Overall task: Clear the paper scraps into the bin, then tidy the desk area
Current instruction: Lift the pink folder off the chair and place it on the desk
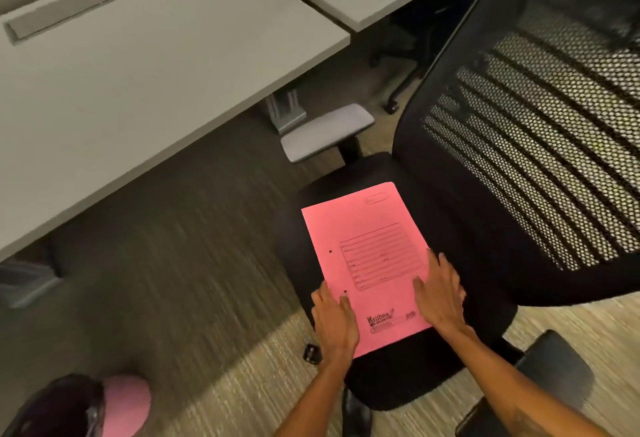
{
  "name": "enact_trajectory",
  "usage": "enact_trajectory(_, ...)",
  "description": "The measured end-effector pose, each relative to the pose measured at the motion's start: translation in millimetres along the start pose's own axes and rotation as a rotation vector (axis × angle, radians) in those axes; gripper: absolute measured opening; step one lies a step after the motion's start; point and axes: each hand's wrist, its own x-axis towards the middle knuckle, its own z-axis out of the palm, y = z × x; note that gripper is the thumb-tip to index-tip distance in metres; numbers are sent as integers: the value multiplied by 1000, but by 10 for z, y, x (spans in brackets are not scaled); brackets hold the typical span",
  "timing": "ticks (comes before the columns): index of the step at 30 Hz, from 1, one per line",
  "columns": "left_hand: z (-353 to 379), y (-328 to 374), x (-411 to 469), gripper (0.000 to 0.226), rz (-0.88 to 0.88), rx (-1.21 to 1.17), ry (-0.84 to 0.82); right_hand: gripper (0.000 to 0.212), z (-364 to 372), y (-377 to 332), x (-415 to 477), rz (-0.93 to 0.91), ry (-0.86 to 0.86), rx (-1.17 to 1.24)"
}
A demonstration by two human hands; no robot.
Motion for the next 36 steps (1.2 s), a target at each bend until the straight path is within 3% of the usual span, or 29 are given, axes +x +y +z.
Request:
enact_trajectory(6, 106, -113, -52, 49, -68, -23, -35, 65, 53, 102, 11, 38, -64, 87)
enact_trajectory(11, 81, -167, 3, 46, -91, -131, -17, 71, 20, 52, 92, 213, -45, 181)
enact_trajectory(16, 13, -218, -36, 47, -97, -147, -1, 30, 4, 110, 5, 314, -95, 310)
enact_trajectory(18, -39, -224, -66, 47, -87, -152, -6, 23, 11, 141, -92, 332, -114, 407)
enact_trajectory(21, -190, -217, -104, 44, -87, -150, -20, 26, -2, 113, -264, 319, -83, 497)
enact_trajectory(28, -738, -74, -222, 13, -105, -123, -29, 21, -199, -196, -784, 305, 2, 615)
enact_trajectory(36, -1399, 270, -299, 7, 57, -178, -80, 17, -718, -730, -1102, 203, 107, 707)
